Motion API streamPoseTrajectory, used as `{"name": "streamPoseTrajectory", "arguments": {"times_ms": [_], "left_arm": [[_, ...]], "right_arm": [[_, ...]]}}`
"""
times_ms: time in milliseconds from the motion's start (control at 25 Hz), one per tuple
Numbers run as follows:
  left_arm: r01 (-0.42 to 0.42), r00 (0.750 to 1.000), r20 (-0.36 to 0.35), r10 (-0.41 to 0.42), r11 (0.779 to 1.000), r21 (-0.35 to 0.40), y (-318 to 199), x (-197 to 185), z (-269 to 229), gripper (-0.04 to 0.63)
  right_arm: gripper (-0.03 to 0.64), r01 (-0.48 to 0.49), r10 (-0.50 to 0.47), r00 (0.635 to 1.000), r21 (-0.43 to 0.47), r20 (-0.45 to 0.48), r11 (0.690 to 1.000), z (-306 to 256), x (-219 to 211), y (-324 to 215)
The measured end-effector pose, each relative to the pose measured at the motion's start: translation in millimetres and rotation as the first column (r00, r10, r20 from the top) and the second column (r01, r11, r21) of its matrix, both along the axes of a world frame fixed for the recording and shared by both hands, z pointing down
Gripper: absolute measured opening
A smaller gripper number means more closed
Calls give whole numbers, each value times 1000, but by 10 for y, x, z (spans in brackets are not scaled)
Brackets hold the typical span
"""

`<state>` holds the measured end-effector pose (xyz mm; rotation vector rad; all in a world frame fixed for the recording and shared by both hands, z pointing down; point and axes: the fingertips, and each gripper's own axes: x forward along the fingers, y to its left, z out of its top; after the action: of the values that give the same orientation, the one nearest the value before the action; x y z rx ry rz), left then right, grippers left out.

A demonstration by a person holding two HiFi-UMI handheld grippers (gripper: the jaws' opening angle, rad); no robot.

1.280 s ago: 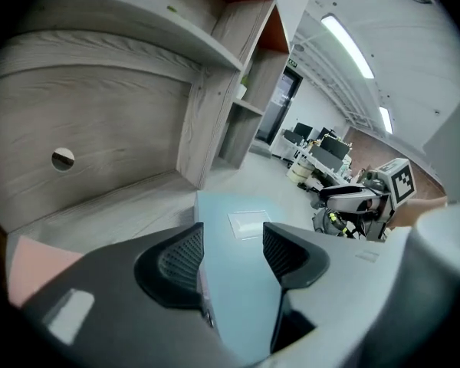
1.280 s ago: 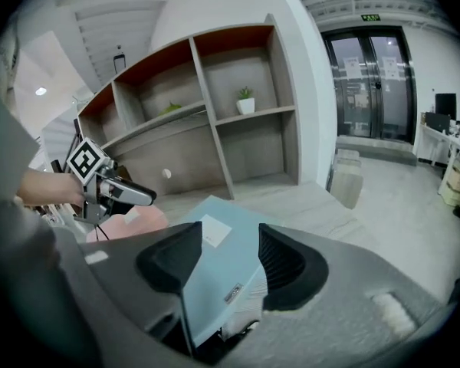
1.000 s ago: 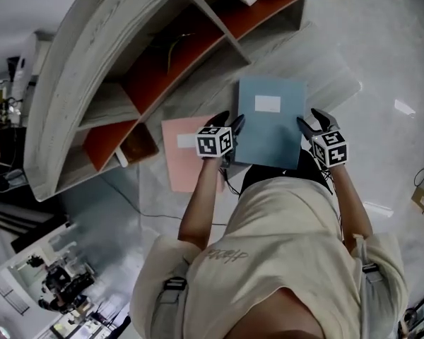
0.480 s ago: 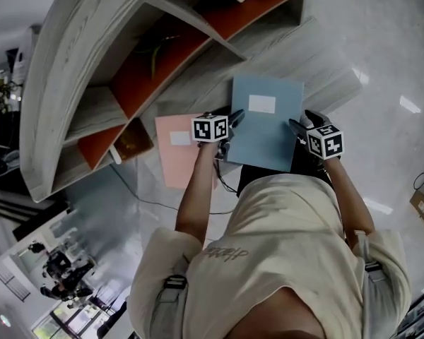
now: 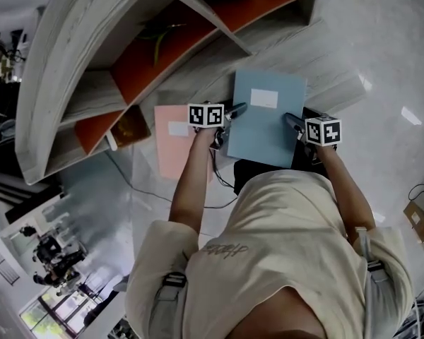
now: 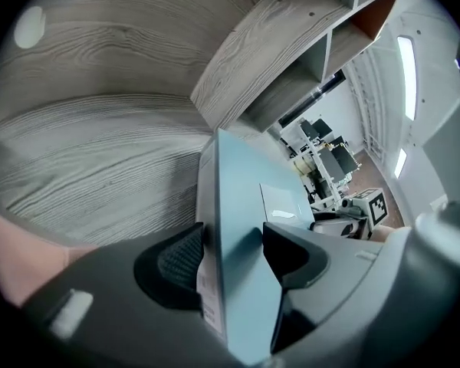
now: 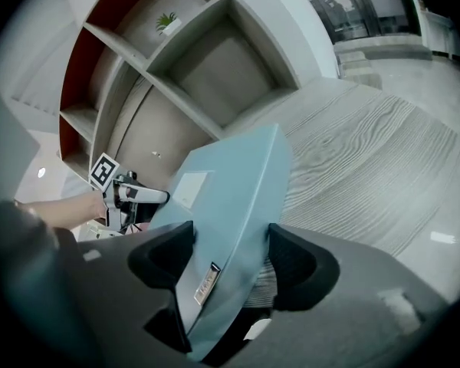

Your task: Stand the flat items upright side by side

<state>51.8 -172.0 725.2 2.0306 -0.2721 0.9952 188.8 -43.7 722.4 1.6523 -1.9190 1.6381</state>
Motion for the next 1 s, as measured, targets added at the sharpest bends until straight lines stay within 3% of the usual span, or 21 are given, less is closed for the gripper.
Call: {"name": "streamPoseTrajectory", "arguments": {"times_ms": [120, 480, 680, 1000], "left_arm": [[26, 1000, -6, -26, 1000, -11, 16, -1, 10, 265], [68, 997, -29, -67, 996, 59, 27, 30, -169, 250], [142, 987, -85, -134, 984, 109, -7, 14, -405, 250], [294, 948, -190, -257, 933, 207, -202, -277, -937, 242]], "right_arm": [[308, 19, -19, 1000, -28, -2, 999, 22, 0, 24], [295, 66, -68, 997, -72, -26, 995, -55, 24, 7], [293, 92, -94, 993, -19, -75, 996, -248, 67, -83], [293, 188, -168, 972, 114, -164, 976, -696, -37, -522]]}}
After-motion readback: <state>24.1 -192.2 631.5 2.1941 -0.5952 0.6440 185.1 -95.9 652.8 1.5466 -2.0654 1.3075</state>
